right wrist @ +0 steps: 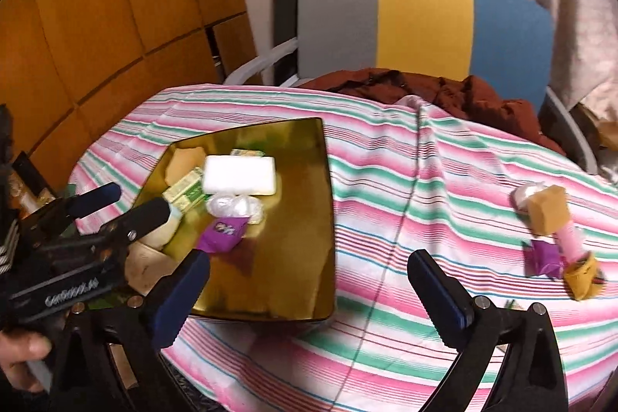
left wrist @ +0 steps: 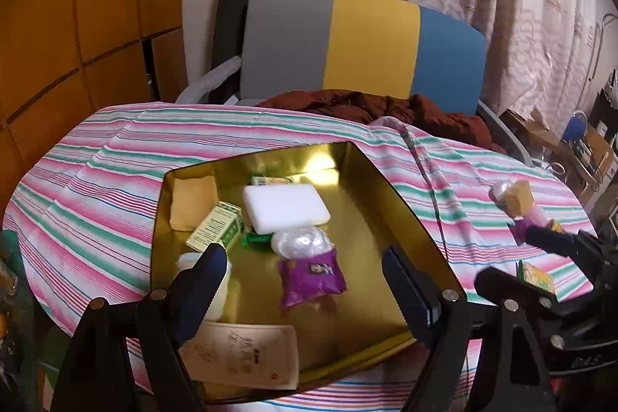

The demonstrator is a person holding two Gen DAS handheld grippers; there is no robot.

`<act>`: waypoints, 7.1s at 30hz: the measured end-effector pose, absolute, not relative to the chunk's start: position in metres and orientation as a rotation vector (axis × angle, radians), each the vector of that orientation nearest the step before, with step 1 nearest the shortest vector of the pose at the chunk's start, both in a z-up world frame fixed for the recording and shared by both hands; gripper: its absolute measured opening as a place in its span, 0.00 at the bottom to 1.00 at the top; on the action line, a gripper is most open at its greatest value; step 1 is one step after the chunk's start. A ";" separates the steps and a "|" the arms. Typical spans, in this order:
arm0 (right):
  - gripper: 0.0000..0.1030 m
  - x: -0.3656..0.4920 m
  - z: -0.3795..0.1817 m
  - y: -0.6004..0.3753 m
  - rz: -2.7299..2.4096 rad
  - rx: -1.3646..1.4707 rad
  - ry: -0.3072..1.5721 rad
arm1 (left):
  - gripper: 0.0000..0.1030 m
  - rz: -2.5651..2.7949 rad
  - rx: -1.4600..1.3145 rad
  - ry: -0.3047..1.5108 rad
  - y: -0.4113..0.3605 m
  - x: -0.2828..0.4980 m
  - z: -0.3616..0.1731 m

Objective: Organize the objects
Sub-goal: 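Move both grippers back over the remaining items, then grasp the WEIDAN snack packet with the left gripper and lift it, then grasp the yellow knit sock bundle with the right gripper, then place the snack packet and sock bundle into the gold tray, opening both grippers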

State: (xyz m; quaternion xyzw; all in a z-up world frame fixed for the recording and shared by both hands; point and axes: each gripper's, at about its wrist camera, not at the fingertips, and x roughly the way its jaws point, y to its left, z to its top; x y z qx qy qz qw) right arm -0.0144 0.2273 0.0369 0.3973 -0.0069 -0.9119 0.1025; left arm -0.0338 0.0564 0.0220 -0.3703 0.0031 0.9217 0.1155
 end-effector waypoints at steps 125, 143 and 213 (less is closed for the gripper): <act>0.34 -0.021 -0.052 0.596 -3.133 1.880 -0.916 | 0.47 1.800 -0.920 0.454 0.322 0.011 -0.100; 0.40 0.005 -0.036 0.616 -3.145 1.681 -1.200 | 0.44 1.875 -0.997 0.458 0.307 0.020 -0.089; 0.90 -0.030 0.017 0.224 -2.379 1.266 -0.223 | 0.78 2.777 -1.138 -0.223 0.015 -0.061 0.007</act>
